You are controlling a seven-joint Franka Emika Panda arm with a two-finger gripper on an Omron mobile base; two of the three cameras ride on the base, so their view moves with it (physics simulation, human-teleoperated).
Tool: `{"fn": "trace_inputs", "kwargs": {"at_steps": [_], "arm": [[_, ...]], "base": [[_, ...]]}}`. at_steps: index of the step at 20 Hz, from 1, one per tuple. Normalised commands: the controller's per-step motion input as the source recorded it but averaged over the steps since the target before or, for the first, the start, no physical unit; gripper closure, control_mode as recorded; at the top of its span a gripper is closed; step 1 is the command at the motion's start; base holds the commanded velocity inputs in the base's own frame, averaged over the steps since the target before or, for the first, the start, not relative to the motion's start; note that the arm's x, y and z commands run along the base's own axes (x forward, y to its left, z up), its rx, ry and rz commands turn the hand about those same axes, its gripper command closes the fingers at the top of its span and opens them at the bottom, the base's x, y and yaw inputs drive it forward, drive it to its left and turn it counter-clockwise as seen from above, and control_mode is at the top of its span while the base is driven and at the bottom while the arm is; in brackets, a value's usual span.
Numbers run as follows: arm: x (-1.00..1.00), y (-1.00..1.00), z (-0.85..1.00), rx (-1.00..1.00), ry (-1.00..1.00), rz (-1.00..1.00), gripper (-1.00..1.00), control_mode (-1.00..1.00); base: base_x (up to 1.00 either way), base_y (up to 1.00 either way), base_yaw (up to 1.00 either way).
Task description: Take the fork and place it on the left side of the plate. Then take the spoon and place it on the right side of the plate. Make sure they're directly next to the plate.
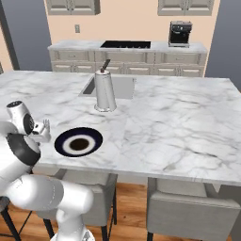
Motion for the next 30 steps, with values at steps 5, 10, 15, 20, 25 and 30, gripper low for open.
{"fn": "trace_inputs", "kwargs": {"at_steps": [5, 10, 15, 20, 25, 30], "arm": [[0.22, 0.01, -0.33, 0.0, 0.0, 0.0, 1.0, -1.0], [0.17, 0.0, -0.28, 0.0, 0.0, 0.0, 1.0, -1.0], [0.17, 0.0, -0.28, 0.0, 0.0, 0.0, 1.0, -1.0], [0.15, 0.0, -0.26, 0.0, 0.0, 0.0, 1.0, -1.0], [0.22, 0.05, -0.24, 0.0, 0.0, 0.0, 1.0, -1.0], [0.25, 0.05, -0.16, 0.0, 0.0, 0.0, 1.0, -1.0]], "base": [[0.0, 0.0, 0.0], [0.0, 0.0, 0.0], [0.0, 0.0, 0.0], [0.0, 0.0, 0.0], [0.0, 0.0, 0.0], [0.0, 0.0, 0.0]]}}
